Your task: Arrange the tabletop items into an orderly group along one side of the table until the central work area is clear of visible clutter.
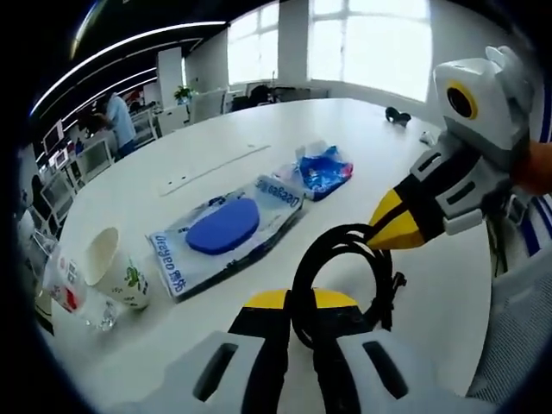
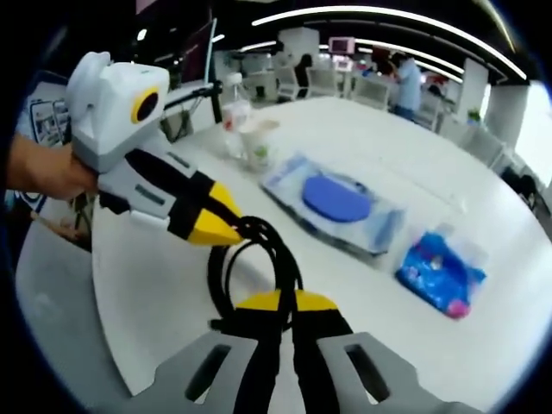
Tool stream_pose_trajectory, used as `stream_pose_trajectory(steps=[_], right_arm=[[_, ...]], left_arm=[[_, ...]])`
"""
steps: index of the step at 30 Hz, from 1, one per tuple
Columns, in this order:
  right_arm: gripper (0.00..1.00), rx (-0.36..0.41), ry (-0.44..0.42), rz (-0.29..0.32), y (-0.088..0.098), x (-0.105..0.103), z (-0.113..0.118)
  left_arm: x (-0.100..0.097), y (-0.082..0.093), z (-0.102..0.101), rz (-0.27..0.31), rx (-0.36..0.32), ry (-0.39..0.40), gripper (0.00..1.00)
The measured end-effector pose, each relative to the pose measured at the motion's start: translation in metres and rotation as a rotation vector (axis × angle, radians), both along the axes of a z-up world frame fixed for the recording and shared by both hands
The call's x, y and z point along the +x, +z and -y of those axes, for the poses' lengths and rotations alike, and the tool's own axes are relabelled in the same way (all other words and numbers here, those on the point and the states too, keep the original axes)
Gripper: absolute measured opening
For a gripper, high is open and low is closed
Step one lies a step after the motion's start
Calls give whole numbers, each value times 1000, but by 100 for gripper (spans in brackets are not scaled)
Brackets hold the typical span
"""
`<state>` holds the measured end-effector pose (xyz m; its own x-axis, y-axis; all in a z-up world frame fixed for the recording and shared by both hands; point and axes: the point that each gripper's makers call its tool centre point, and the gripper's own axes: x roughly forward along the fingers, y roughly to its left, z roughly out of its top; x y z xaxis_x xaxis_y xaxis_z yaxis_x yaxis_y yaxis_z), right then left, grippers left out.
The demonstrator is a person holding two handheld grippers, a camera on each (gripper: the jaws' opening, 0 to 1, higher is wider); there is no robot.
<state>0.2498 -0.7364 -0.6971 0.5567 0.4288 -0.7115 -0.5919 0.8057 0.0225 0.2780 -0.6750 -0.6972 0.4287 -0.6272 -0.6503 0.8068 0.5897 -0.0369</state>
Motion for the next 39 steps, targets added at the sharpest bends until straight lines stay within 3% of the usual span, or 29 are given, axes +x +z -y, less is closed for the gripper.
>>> stream_pose_trajectory(steps=[21,28,33,39], right_arm=[[0,2,-42,-49,-36,18,14],[0,36,-77,-70,-39,17,13],[0,65,-129,-93,-40,18,13],[1,53,-123,-73,-40,17,13]], left_arm=[[13,-39,11,-65,82,-22,8],[12,-43,9,-63,88,-30,10],[16,-42,9,-31,99,-44,10],[16,-43,8,-44,83,-7,11]])
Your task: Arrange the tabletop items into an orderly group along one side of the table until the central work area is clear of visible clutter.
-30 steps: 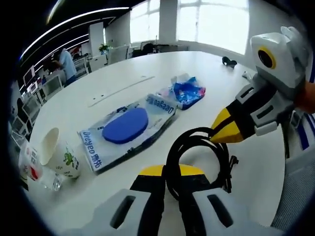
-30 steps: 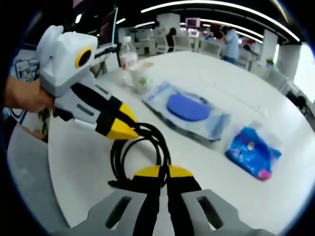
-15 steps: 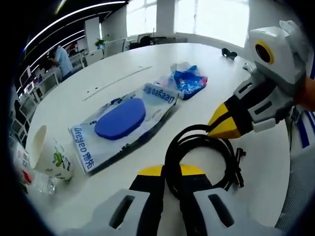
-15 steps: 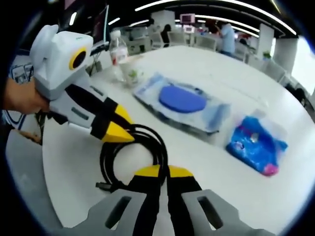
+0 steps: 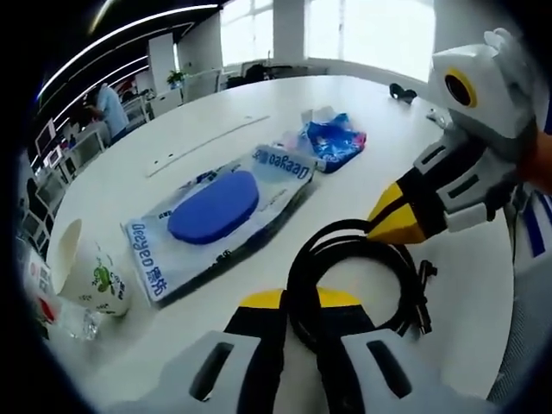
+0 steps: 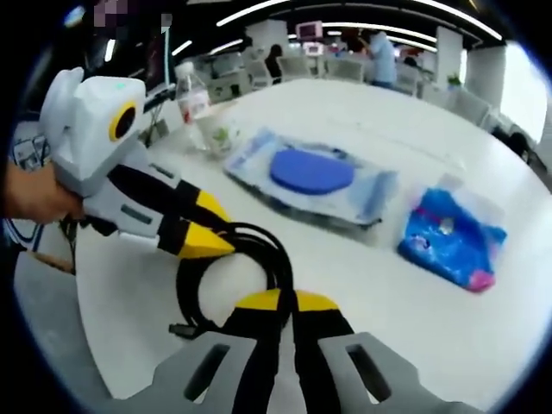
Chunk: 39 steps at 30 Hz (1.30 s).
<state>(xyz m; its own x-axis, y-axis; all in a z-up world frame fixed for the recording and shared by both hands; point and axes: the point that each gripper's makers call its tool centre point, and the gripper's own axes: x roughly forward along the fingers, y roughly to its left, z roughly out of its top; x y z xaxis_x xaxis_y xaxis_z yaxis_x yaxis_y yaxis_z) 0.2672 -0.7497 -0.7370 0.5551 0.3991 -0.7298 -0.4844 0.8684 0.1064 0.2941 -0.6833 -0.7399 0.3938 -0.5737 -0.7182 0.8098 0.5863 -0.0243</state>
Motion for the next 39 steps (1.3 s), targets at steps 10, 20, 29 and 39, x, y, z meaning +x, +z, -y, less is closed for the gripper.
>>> stream_pose_trajectory(steps=[10,20,29,39], right_arm=[[14,7,-24,44,9,1,5],[37,28,-29,109,27,4,7],[54,12,-9,131,32,0,5],[73,2,-35,164,41,-5,5]], left_arm=[[0,7,-5,14,-16,27,22],[2,22,-15,48,-44,58,36],[1,40,-28,94,-70,115,49],[-3,50,-54,122,-78,186,63]])
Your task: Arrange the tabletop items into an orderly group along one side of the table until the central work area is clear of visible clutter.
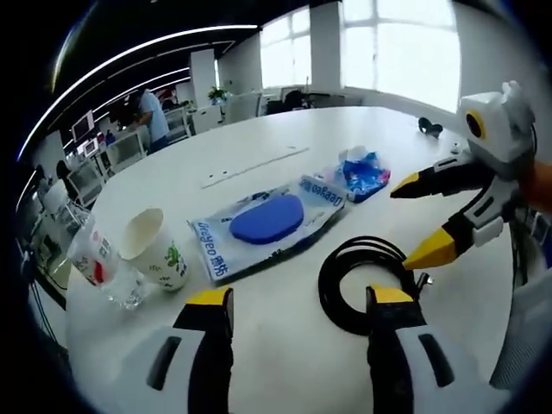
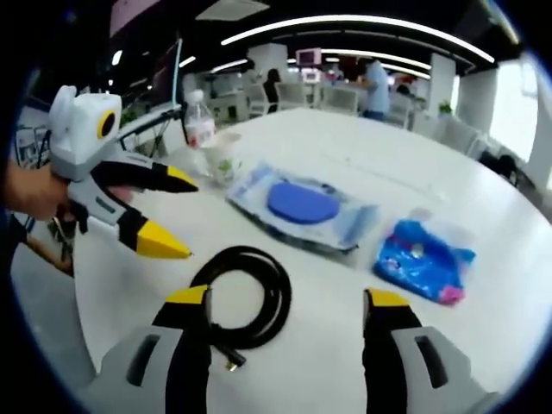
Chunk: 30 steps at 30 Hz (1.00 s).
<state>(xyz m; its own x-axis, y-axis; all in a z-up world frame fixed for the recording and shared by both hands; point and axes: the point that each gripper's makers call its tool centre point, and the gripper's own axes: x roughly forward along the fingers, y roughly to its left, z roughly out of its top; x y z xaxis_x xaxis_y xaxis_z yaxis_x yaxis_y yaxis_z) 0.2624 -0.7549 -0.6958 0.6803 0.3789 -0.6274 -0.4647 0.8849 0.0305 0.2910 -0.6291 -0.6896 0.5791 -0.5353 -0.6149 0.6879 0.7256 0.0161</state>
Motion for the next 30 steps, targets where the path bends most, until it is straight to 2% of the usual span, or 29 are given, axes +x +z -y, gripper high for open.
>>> stream_pose_trajectory(steps=[7,13,19,22,30], right_arm=[[84,11,-19,18,8,-4,-3],[90,21,-42,24,13,-11,-3],[100,31,-58,43,21,-18,-2],[100,28,-68,43,23,-21,0],[100,24,-100,53,34,-30,4]], left_arm=[[-1,8,-20,27,-5,50,78],[-8,12,-30,33,-10,76,86],[-14,18,-36,50,-9,68,92],[-16,21,-42,48,-16,76,97],[-22,26,-56,75,-14,85,98]])
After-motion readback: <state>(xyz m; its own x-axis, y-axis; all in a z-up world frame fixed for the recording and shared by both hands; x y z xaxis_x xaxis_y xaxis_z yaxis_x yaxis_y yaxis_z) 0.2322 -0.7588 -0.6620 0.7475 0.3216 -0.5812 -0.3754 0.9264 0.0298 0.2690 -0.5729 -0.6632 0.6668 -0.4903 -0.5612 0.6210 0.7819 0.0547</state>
